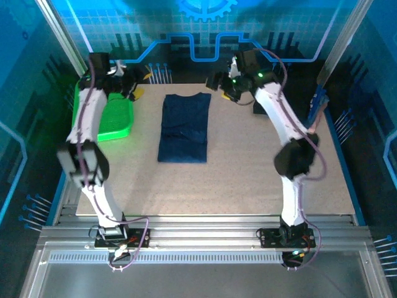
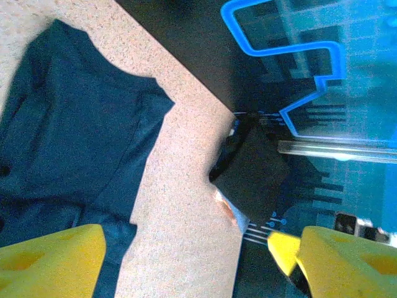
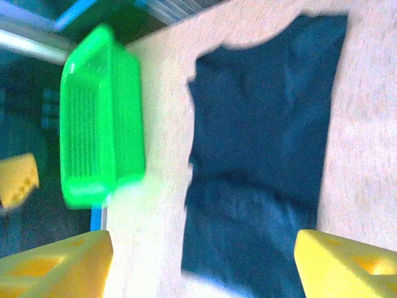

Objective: Fold and stack the t-shirts

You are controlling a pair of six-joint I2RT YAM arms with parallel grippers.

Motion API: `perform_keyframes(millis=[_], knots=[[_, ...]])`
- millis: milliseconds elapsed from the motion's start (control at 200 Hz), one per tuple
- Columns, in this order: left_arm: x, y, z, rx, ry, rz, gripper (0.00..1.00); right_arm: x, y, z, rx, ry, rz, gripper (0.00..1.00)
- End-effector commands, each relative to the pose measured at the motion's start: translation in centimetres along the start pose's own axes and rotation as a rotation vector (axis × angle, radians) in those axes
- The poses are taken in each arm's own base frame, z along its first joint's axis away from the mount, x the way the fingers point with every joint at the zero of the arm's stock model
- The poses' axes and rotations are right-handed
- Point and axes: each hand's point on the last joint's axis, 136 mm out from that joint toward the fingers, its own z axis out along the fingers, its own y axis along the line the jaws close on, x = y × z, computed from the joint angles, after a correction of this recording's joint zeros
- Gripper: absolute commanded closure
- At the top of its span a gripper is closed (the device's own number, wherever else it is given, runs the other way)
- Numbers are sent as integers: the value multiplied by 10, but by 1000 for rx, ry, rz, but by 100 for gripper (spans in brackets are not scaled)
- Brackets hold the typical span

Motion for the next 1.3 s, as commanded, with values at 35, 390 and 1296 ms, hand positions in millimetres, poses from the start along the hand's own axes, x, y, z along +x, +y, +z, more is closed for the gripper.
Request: perform_keyframes(millis=[35, 390, 1296], knots=[[80, 66, -1, -114, 126, -11, 17, 95, -11, 10, -22, 127, -18, 38], [166, 157, 68, -259, 364, -48, 82, 188, -56, 123, 49, 359, 21, 98], [12, 107, 169, -177, 148, -47, 81, -11, -25, 188, -26, -25, 78, 60]])
